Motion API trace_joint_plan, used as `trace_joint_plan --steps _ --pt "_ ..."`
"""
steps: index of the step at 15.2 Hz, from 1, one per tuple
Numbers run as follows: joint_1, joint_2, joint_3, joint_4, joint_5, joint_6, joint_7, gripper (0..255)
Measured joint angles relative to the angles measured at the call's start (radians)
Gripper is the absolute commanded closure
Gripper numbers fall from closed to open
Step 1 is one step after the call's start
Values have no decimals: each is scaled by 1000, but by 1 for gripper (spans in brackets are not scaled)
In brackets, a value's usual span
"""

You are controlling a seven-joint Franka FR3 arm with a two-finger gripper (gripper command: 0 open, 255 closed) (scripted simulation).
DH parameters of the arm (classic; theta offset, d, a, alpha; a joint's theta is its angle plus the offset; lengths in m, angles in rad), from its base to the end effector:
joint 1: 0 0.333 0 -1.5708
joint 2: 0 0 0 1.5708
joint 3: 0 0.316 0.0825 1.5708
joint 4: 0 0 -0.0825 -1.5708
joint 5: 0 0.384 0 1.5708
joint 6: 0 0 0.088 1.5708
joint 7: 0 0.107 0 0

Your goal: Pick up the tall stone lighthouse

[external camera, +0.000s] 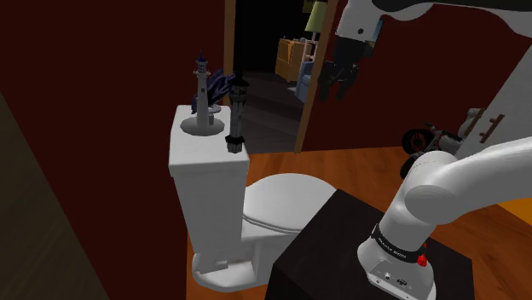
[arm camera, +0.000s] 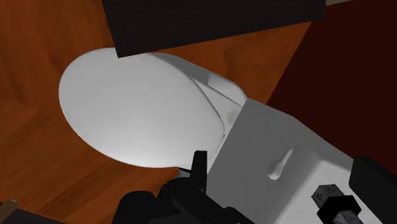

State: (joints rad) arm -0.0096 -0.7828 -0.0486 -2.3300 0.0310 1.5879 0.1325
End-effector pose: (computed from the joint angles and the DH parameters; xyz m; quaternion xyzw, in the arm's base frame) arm 0.3094 -0.0196 0.6032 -0.9953 0.0884 -0.0186 0.0335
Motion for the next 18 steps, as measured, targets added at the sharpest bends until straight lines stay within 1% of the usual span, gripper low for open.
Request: trace_joint_plan --steps 3,6,11,14,18 --pt "5 31 19 23 -2 22 12 0" --pt "16 98 69 60 -7 83 49 0" --pt "28 247 159 165 -37 178 124 0" --pt "27 328 206 236 -73 214 164 0" --pt "27 454 276 342 -139 261 235 0"
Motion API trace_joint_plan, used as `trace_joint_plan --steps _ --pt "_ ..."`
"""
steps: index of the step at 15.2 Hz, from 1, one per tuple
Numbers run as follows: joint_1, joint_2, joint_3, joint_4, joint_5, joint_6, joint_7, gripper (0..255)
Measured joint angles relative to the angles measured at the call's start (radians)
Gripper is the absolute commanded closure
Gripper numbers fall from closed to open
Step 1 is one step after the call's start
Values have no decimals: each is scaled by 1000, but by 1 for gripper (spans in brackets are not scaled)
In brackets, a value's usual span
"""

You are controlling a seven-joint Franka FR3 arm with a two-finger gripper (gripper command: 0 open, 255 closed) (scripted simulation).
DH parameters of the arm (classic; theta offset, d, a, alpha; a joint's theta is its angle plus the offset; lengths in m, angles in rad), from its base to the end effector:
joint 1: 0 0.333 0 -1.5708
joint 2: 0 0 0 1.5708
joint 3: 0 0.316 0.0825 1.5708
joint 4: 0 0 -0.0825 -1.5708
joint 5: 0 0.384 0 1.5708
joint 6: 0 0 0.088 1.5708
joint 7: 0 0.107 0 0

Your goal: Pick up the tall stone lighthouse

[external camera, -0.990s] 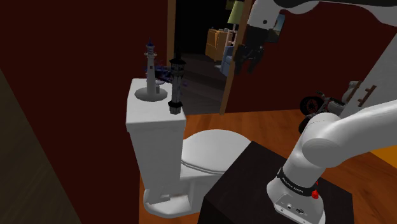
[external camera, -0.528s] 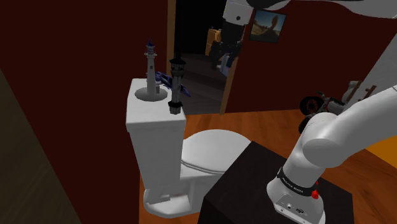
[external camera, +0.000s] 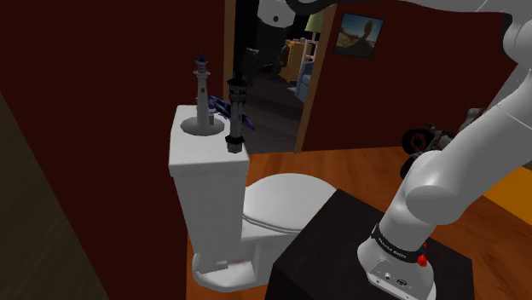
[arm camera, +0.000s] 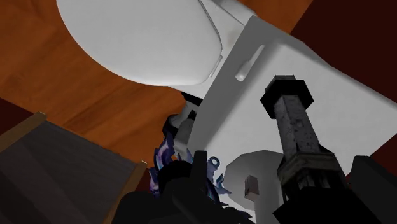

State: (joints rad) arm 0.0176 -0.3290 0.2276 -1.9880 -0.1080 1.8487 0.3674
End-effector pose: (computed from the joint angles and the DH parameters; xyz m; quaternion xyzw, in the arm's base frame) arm 0.4590 0.1216 0.6152 0.9905 -0.0531 0.1126 0.0586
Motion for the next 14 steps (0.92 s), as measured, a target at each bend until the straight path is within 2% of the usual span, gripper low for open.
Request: trace_joint_plan --steps 4,12,13,14 --pt "2 129 62 133 -85 10 70 0" --pt "5 140 72 50 -106 103 104 0" --pt "6 139 72 45 -106 107 105 255" --pt "6 139 72 44 -106 110 106 255"
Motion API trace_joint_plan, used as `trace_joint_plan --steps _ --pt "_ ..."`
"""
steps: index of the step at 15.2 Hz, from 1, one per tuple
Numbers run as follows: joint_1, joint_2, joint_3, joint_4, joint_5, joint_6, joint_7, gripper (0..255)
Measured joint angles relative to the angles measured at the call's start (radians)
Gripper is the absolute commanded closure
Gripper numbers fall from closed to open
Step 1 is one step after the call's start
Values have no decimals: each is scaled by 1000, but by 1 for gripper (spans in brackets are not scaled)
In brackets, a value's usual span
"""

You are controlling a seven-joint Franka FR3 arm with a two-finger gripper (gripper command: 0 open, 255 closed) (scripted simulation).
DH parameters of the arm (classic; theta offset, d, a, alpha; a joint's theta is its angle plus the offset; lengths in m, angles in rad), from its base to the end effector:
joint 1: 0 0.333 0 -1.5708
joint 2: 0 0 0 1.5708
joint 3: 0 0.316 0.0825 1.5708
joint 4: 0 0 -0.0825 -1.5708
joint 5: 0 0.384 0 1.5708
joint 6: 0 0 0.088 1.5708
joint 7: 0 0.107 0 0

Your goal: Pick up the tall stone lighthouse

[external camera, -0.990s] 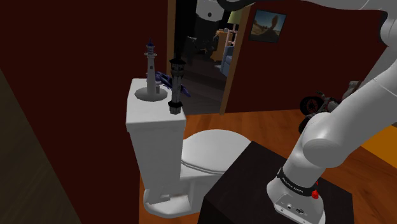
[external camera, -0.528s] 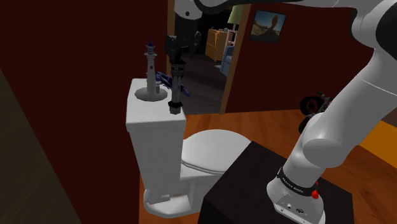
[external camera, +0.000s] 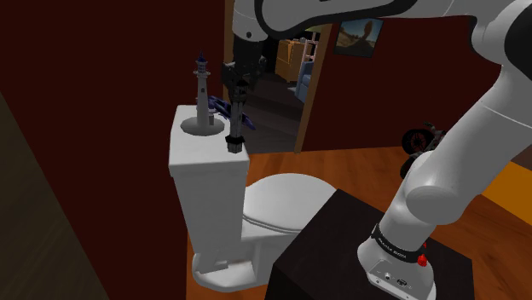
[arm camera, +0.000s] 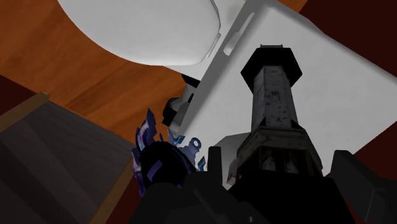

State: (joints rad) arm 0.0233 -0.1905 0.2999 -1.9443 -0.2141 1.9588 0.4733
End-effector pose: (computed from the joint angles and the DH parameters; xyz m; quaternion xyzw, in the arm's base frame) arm 0.4978 0.1638 0.5808 0.9858 -0.0433 0.1394 0.0827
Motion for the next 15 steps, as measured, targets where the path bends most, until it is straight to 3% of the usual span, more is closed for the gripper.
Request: trace_joint_plan --steps 9,15 --pt "0 0 0 -1 0 3 1 255" --pt "0 8 1 70 3 -62 -13 255"
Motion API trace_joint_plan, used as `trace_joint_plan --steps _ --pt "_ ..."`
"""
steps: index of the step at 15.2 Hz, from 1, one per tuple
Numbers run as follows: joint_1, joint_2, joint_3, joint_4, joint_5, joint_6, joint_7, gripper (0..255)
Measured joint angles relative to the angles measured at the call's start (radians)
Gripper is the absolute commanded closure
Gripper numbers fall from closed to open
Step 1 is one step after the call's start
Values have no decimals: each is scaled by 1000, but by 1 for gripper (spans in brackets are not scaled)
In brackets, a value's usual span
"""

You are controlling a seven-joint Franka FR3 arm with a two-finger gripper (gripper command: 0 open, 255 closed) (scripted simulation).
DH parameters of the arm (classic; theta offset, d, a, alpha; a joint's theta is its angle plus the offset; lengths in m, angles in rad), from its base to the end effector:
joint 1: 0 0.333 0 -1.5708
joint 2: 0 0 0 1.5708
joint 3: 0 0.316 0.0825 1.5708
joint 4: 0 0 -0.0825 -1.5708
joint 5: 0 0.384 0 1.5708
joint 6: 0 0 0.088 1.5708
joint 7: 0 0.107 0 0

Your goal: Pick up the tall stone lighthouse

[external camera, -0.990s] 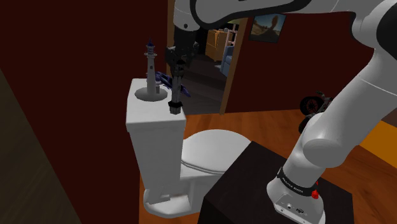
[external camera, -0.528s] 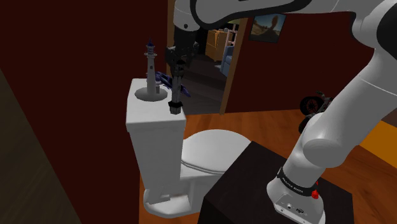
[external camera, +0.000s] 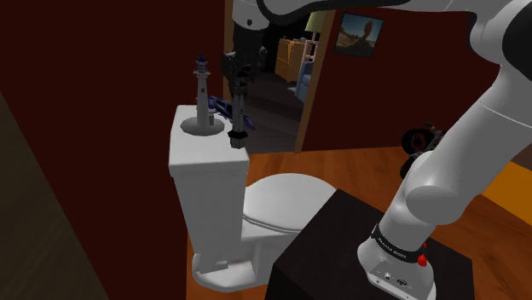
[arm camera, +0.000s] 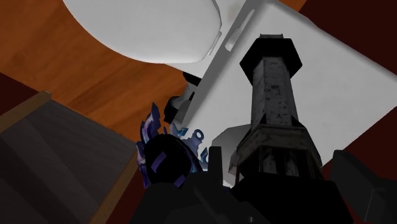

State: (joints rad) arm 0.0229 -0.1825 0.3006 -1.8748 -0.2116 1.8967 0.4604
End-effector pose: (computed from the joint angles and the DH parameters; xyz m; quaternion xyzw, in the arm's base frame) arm 0.4990 0.1639 0.6050 0.9859 -0.0434 0.1387 0.0830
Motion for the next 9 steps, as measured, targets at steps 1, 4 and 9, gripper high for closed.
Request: trace_joint_plan --steps 1,4,9 --pt "0 2 0 15 0 -13 -2 255" --pt "1 3 1 58 3 -54 -10 255" --pt "-1 23 3 145 0 -121 -23 255"
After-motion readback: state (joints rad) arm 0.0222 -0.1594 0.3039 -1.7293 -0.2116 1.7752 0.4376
